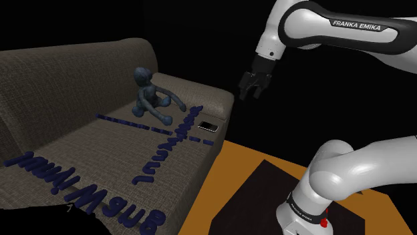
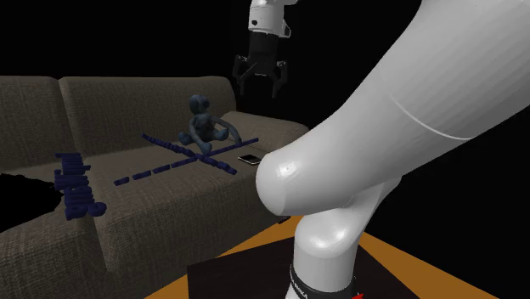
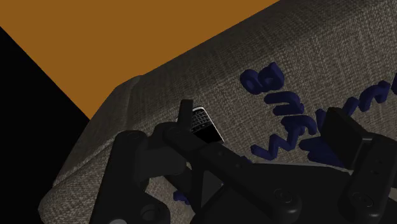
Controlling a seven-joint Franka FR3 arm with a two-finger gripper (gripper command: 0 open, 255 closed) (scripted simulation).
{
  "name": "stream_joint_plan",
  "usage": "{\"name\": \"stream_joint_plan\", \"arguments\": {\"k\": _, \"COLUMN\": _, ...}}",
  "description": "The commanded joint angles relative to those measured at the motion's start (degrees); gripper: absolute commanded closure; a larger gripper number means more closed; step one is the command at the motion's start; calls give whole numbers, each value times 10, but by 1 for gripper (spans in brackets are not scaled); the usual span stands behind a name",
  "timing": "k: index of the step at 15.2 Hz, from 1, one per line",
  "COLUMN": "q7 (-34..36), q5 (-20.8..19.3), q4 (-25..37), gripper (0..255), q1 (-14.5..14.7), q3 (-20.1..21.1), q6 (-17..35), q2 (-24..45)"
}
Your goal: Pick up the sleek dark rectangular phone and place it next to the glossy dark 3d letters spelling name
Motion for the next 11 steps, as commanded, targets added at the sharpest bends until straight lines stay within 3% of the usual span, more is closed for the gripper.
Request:
{"name": "stream_joint_plan", "arguments": {"k": 1, "q7": 0, "q5": 0, "q4": 0, "gripper": 0, "q1": 0, "q3": 0, "q6": 0, "q2": 0}}
{"name": "stream_joint_plan", "arguments": {"k": 11, "q7": -98, "q5": -26, "q4": -28, "gripper": 0, "q1": 11, "q3": -30, "q6": 167, "q2": 162}}
